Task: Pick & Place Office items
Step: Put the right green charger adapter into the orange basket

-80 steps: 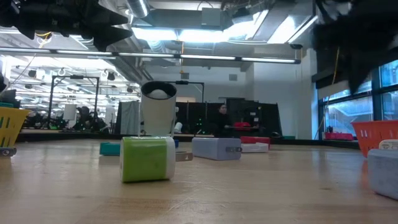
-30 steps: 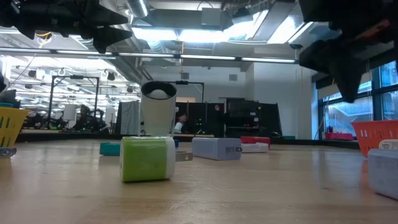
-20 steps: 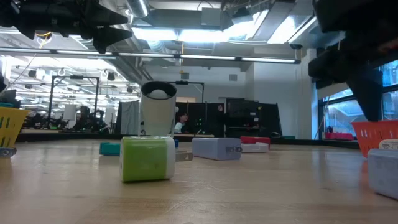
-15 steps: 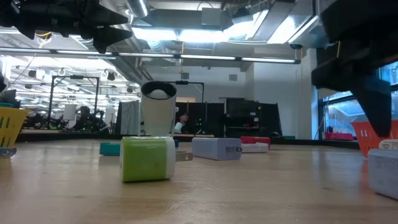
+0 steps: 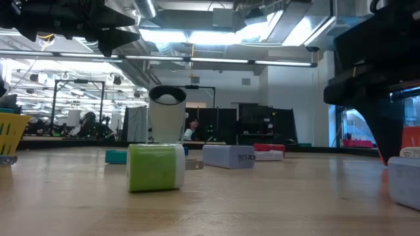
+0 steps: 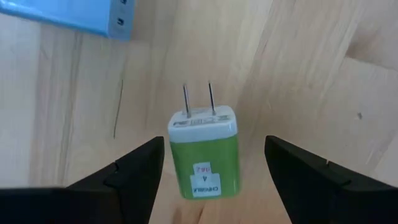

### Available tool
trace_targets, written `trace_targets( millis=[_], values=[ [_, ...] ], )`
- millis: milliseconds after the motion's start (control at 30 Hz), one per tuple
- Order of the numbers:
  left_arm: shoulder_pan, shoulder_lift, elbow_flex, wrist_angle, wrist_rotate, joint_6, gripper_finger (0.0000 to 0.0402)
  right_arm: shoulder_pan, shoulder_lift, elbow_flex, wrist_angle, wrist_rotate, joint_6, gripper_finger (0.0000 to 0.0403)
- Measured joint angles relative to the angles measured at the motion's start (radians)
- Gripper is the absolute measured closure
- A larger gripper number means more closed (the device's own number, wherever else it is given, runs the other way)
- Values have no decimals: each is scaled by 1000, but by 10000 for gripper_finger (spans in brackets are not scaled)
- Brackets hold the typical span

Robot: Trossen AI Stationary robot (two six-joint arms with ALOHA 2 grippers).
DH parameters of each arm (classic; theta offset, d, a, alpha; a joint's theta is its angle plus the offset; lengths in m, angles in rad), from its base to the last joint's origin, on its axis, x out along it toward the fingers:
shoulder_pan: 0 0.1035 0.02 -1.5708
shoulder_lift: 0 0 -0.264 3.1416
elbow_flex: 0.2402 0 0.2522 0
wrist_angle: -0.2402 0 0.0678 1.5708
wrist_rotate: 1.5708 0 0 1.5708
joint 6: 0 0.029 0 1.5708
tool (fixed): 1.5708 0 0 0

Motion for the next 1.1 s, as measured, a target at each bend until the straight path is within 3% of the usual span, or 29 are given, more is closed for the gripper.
trace_targets(
  millis=[233, 700, 1100],
  values=[
    [0, 0, 0, 0, 0, 8, 164, 0, 0, 0, 0, 26, 1, 148],
    [0, 0, 0, 0, 0, 8, 164, 0, 0, 0, -1, 2, 7, 263],
    [0, 0, 0, 0, 0, 1, 164, 0, 0, 0, -1, 2, 7, 260]
  ],
)
